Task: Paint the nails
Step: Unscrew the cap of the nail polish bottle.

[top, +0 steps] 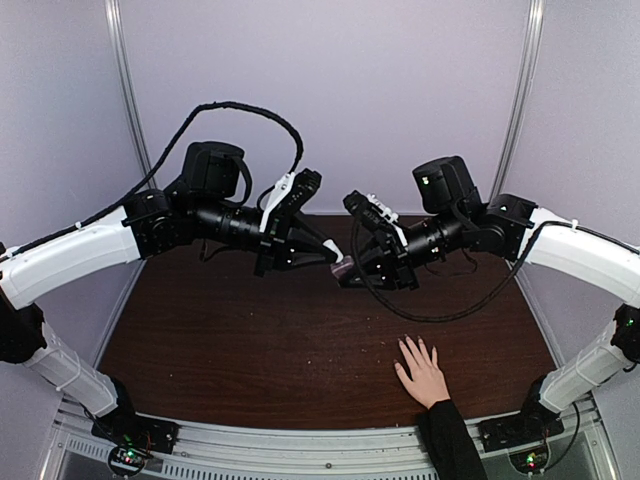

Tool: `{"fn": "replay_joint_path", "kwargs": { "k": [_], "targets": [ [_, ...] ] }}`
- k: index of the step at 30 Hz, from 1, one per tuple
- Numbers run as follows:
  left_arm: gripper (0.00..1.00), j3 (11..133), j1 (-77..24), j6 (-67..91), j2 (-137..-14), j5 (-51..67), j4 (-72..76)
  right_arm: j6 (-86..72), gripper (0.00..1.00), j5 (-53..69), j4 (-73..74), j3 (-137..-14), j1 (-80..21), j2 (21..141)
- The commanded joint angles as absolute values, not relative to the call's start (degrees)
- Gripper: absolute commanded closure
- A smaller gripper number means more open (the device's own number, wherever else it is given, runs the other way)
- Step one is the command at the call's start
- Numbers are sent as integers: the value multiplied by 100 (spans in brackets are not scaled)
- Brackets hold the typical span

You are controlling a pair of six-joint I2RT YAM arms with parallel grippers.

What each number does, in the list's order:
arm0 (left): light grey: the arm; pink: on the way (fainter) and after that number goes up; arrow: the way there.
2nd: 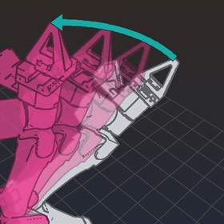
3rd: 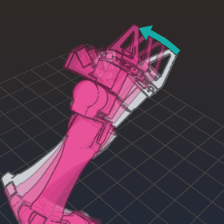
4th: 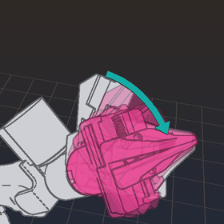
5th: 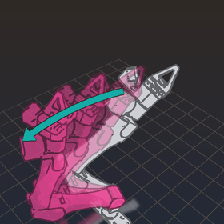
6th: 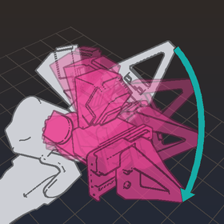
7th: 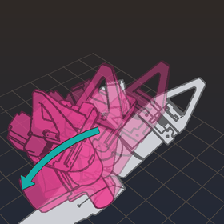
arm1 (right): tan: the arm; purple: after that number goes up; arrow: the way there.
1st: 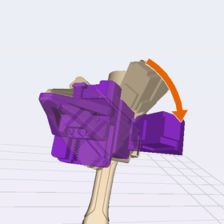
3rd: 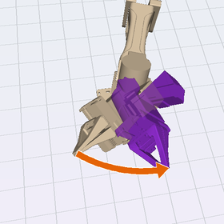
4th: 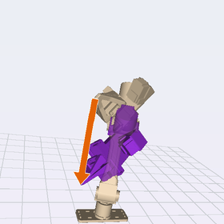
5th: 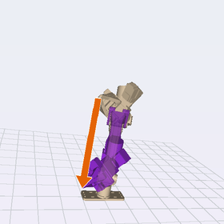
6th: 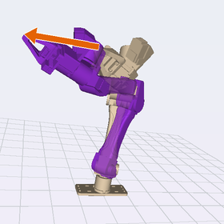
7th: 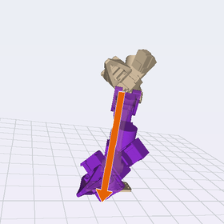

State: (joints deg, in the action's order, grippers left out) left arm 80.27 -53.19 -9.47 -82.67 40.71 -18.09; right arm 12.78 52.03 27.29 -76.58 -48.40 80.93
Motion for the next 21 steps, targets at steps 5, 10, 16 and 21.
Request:
{"fn": "replay_joint_path", "kwargs": {
  "k": [5, 10, 16, 21],
  "targets": [
    [100, 8067, -5353, -824, -8176, 4176, -1398, 1366, 100, 4984, 2733, -7649, -4860, 7958],
    [100, 8044, -5353, -779, -8166, 4194, -1373, 1380, 100, 4944, 2701, -7603, -4860, 7988],
    [100, 8042, -5353, -736, -8139, 4227, -1347, 1405, 100, 4839, 2689, -7594, -4860, 7963],
    [100, 8042, -5353, -698, -8144, 4228, -1304, 1451, 100, 4804, 2724, -7570, -4857, 7954]
  ]
}}
